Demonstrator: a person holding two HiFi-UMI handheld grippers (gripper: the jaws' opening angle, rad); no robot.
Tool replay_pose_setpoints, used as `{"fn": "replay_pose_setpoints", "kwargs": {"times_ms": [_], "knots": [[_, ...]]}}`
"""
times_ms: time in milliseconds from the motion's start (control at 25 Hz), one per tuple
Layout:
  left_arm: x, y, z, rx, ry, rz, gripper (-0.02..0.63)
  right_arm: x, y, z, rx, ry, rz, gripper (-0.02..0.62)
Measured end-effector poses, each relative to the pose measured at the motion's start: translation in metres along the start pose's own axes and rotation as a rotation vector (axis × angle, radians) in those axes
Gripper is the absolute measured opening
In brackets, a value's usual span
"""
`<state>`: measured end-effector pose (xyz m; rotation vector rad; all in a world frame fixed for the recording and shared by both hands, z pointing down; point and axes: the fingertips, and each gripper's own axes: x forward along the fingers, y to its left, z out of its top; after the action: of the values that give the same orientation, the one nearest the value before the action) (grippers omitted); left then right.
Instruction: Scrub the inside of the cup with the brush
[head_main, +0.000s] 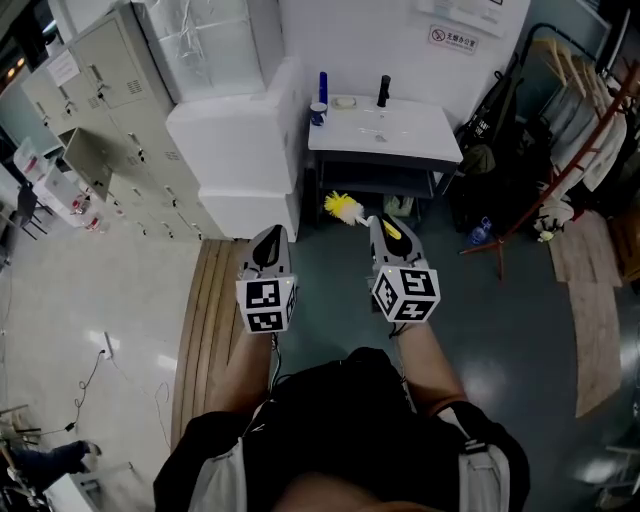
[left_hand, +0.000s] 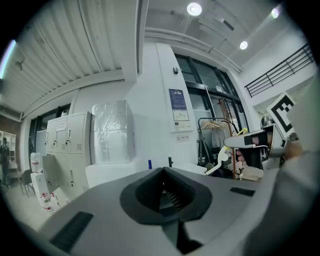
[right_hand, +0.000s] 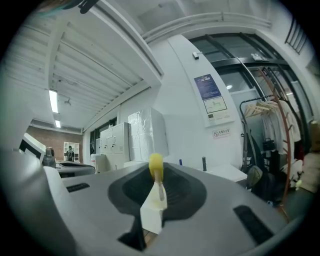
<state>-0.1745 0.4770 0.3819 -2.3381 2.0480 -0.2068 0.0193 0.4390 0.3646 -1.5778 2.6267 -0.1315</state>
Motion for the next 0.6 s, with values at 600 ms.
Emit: {"fn": "replay_pose_setpoints", "kwargs": {"times_ms": [600], "knots": [[0.079, 0.030, -0.001, -0.001, -0.005, 0.026, 0.014, 0.085, -0.035, -0.007, 0.043, -0.004, 0.014, 0.054]]}}
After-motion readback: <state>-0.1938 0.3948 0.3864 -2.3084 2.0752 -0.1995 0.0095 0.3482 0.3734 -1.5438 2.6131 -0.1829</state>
